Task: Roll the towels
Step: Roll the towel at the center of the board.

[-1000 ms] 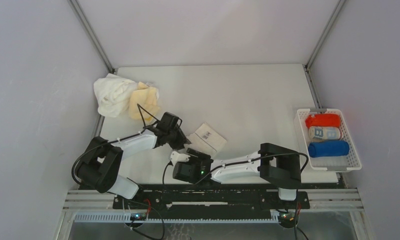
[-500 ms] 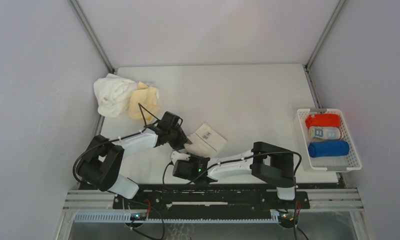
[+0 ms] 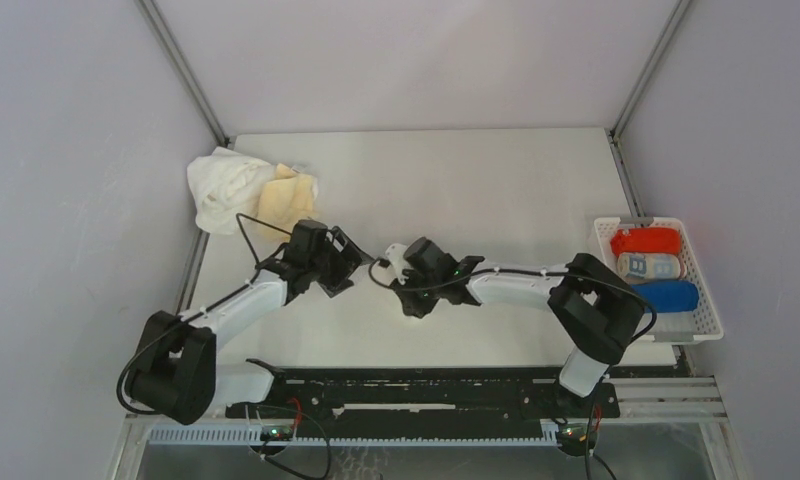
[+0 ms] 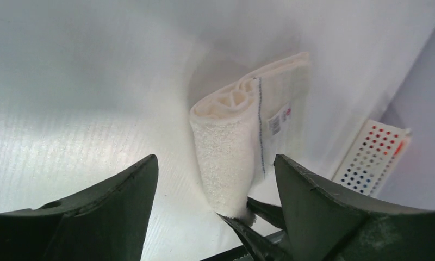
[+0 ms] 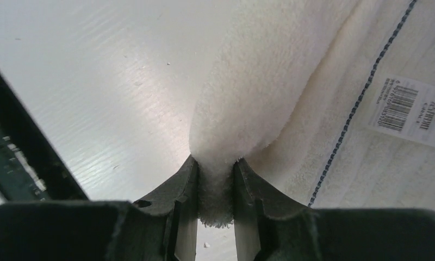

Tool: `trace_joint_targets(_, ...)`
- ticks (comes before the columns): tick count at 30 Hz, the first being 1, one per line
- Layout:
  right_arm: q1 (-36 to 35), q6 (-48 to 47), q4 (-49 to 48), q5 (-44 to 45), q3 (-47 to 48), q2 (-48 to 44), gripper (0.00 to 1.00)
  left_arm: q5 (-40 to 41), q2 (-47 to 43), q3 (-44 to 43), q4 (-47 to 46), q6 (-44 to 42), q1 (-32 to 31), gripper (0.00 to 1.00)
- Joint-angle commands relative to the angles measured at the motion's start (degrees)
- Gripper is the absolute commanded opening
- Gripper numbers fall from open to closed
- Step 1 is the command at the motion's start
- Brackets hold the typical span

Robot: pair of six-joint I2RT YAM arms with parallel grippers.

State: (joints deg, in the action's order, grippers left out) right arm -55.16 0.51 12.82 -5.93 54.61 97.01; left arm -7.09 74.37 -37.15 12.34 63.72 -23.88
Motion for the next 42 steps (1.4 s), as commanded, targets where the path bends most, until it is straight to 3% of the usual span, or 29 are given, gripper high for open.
trace_joint_targets(1,8.4,3.2,-2.2,-23.6,-3.6,0.6,0.19,-1.9,-4.7,2.3,-4.7,0.8,1.1,0.85)
trace_joint_targets(7,20.4,12.7,-13.7,-43.7,-9.4,3.1,0.22,-6.0,-3.2,3.9,-9.8,1.7,0.7,0.86)
trace_joint_targets(12,26.6,21.8,-22.4,-53.4,-11.8,10.3,0.24,-7.7,0.6,3.6,-13.4,3.0,-2.3,0.87)
trace_joint_targets(23,30.4,29.8,-29.4,-57.5,-11.5,19.7,0.26,-6.3,8.0,-0.4,-15.6,3.7,-5.4,0.85)
trace_joint_targets(32,30.3,26.2,-20.8,-55.9,-7.3,21.1,0.27,-6.8,14.4,-4.2,-17.5,3.5,-6.0,0.78)
trace_joint_targets(36,30.2,24.8,-17.7,-55.5,-5.7,21.5,0.28,-6.9,16.2,-4.6,-17.7,3.9,-6.2,0.69)
trace_joint_targets(42,29.6,21.3,-10.8,-52.1,-3.2,19.1,0.30,-7.1,19.3,-4.2,-16.3,5.1,-6.2,0.40)
